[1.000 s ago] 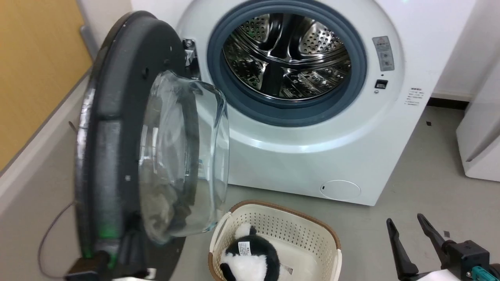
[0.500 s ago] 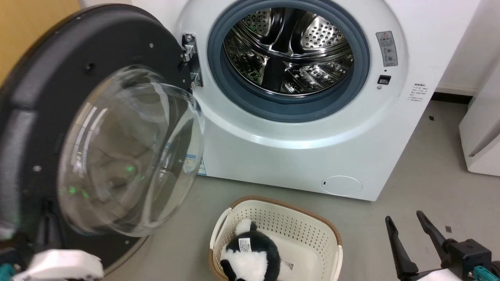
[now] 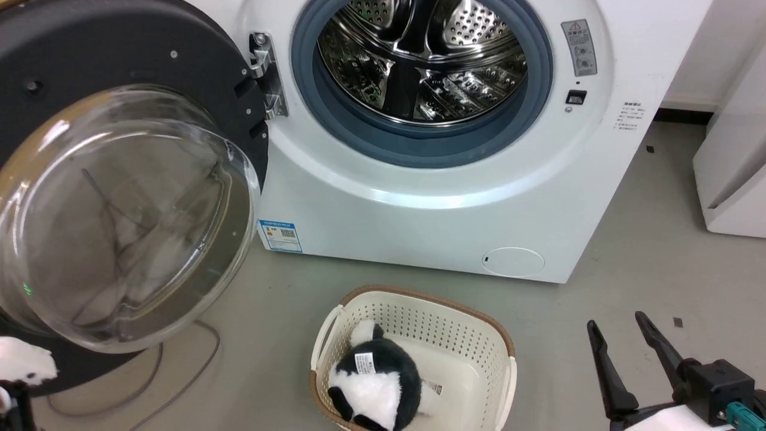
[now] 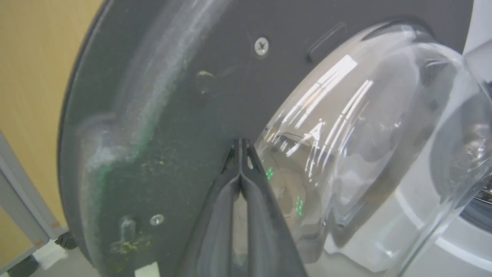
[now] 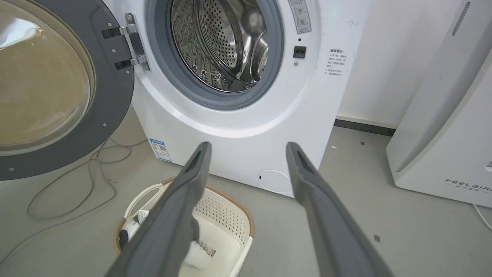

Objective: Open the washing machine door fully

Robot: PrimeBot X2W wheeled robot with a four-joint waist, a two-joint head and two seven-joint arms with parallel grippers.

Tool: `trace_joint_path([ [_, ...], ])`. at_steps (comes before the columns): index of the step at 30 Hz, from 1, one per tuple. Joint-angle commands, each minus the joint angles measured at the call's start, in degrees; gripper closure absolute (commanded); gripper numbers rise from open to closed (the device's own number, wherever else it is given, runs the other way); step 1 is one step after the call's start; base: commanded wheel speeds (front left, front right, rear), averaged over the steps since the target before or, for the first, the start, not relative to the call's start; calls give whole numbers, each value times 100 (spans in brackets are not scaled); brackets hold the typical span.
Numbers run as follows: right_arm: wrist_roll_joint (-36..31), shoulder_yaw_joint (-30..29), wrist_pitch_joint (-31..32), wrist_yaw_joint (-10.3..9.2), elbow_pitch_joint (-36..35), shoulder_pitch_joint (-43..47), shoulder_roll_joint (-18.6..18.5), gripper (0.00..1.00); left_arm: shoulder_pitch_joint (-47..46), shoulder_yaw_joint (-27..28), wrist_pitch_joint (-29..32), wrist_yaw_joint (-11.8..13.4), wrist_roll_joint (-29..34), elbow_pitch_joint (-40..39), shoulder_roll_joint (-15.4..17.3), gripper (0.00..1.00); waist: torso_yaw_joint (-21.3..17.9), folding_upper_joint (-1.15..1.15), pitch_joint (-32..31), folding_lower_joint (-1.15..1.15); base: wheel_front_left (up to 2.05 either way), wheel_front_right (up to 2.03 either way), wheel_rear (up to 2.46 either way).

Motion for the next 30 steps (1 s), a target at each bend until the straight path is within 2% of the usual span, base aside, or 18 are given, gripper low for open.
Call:
trace_joint_path([
  [1,16,-10,-53,5,6,-95,20,0,-154,124,-29,-92,66,130,78,100,7,0,25,0,0,0,0],
  [7,79,-74,-92,5,92,-116,20,0,-372,299,-30,-375,338,473,114,100,70,0,10,0,0,0,0],
  [12,143,-33,-151,5,210,-120,20,0,-285,335,-31,-480,592,586,36,100,76,0,-112,0,0,0,0],
  [15,197,-19,-179,5,290,-107,20,0,-47,317,-31,-490,743,451,-125,100,58,0,-205,0,0,0,0],
  [20,220,-33,-223,5,388,-62,20,0,575,240,-29,-384,839,-32,-575,100,44,0,-327,0,0,0,0],
  [21,223,-36,-227,5,400,-55,20,0,720,187,20,-367,811,-144,-697,75,45,0,-341,0,0,0,0],
  [22,223,-49,-234,5,406,-50,20,0,821,153,57,-346,793,-277,-778,35,58,0,-355,0,0,0,0],
  [23,225,-64,-238,5,410,-44,20,0,909,112,83,-318,799,-432,-841,0,74,0,-370,0,0,0,0],
  [30,152,-51,-230,5,409,-47,20,0,1529,-352,381,-51,1137,-1620,-1096,0,63,0,-480,0,0,0,0],
])
